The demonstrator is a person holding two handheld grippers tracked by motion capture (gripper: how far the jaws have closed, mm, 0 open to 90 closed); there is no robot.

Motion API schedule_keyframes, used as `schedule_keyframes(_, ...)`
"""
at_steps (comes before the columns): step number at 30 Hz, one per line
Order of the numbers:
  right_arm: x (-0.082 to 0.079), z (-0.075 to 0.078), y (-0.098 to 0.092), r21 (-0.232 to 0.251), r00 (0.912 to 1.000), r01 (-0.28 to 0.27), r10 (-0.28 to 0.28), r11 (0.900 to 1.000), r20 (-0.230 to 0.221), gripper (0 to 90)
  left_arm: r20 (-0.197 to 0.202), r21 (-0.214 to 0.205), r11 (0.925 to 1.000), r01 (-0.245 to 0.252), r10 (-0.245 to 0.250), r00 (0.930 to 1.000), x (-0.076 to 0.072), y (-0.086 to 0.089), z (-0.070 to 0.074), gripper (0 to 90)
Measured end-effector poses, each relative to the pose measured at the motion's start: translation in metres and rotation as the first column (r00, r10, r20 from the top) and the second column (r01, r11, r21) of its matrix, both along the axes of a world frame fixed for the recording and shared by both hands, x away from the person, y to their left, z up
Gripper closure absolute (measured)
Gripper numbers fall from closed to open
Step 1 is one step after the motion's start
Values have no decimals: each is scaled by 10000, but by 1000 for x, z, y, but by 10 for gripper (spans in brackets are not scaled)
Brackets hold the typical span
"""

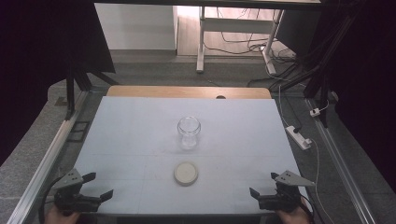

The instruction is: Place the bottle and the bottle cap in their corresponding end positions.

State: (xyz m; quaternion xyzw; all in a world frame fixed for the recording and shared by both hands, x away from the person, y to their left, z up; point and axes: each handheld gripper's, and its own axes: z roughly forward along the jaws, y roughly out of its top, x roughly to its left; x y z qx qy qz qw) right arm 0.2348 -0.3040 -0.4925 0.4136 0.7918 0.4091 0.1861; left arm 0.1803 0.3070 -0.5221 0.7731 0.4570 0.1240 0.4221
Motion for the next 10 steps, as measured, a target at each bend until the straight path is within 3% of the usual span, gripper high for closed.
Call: schedule_keyframes(10, -3, -1, -4, 16, 9990, 275, -275, 9996, -357, 0, -234, 375, 9989, -298, 307, 9993, -3, -1, -2, 0)
